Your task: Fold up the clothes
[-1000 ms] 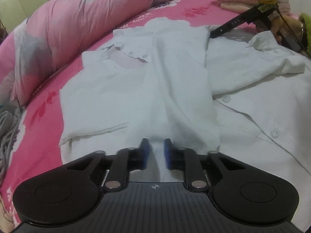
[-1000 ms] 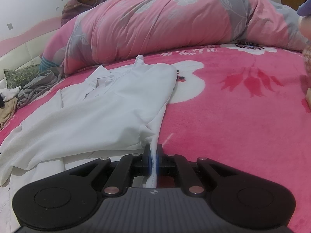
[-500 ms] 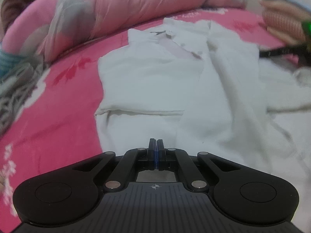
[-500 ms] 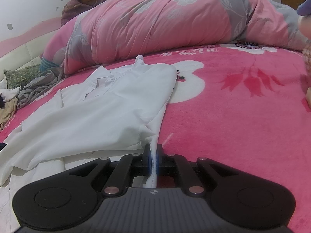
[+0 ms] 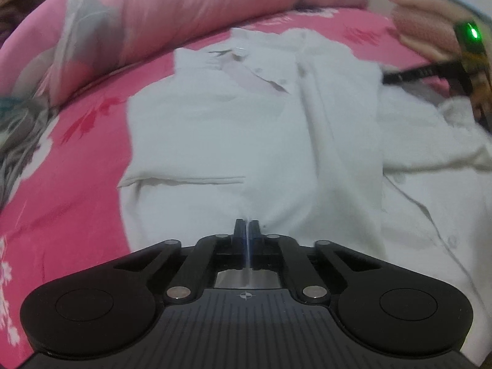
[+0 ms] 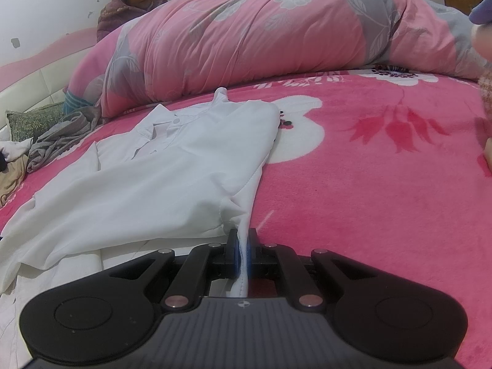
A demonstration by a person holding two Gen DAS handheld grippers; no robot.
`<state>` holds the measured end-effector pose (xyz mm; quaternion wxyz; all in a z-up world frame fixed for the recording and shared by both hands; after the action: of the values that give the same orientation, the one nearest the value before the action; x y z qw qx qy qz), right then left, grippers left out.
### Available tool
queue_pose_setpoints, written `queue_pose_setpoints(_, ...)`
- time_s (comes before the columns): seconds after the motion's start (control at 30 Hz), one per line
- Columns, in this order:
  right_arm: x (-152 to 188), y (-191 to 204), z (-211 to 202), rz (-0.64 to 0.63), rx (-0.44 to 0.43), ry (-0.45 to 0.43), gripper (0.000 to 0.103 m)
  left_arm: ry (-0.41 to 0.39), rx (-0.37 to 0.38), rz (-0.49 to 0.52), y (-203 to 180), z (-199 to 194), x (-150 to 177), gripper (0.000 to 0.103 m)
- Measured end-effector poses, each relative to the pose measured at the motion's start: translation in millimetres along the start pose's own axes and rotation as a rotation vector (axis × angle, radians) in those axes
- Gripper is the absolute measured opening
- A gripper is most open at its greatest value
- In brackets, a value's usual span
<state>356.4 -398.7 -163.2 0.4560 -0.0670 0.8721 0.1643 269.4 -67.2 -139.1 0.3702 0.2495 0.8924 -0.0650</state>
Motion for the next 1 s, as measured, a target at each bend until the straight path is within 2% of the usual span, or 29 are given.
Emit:
queue_pose_setpoints(0.17, 0.2, 0.0, -0.1, 0.0, 0.0, 0.0, 0.003, -0.006, -0.001, -0.151, 27.3, -0.5, -2.3, 0.0)
queue_pose_setpoints(0.37, 0.4, -0.7, -0.2, 0.004, -0.003, 0.0, 0.003, 0.048, 0.065, -0.301, 44.6, 6.7, 5.6, 0.0)
queue_pose_setpoints(0.6, 1.0, -3.0, 0.9, 0.03, -0.014, 0.005, 0.003, 0.056, 0.065, -0.351, 55.2, -13.4, 14.7, 0.005)
queue_pose_setpoints(0.73, -0.4, -0.7, 0.5, 0.021, -0.002, 0.018, 0.004, 0.009, 0.061, -0.402, 66.6, -38.7, 18.6, 0.007)
queue_pose_setpoints(0.77, -1.3, 0.4, -0.1, 0.014, 0.004, 0.021, 0.004, -0.009, 0.059, -0.404, 67.4, -46.8, 19.8, 0.01)
queue_pose_setpoints(0.8, -2.9, 3.2, -1.6, -0.006, 0.02, 0.031, 0.007, -0.028, 0.061, -0.391, 65.5, -55.0, 21.0, 0.015)
queue_pose_setpoints(0.87, -7.3, 8.7, -8.0, -0.05, 0.071, 0.067, 0.023, -0.062, 0.062, -0.345, 58.7, -69.5, 23.7, 0.024)
queue_pose_setpoints(0.9, -11.6, 11.9, -14.7, -0.063, 0.097, 0.077, 0.039, -0.076, 0.059, -0.312, 53.9, -75.4, 25.1, 0.029)
queue_pose_setpoints(0.93, -17.9, 15.1, -24.5, -0.069, 0.118, 0.067, 0.044, -0.087, 0.053, -0.258, 46.1, -79.3, 27.0, 0.031)
queue_pose_setpoints(1.0, -32.6, 23.3, -48.8, -0.072, 0.144, 0.037, 0.044, -0.108, 0.044, -0.138, 28.3, -85.5, 29.9, 0.034)
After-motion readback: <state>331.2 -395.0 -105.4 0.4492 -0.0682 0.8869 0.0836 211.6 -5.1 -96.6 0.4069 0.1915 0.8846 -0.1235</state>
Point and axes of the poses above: each gripper's, at about its wrist camera, not at the fingertips, and z roughly the way its jaws point, y to its left, x to its underside, the point moved 9 cm from there along z, roughly the way its jaws point, and after that the axes turned 4 degrees about -y, right-handed, at the moved point
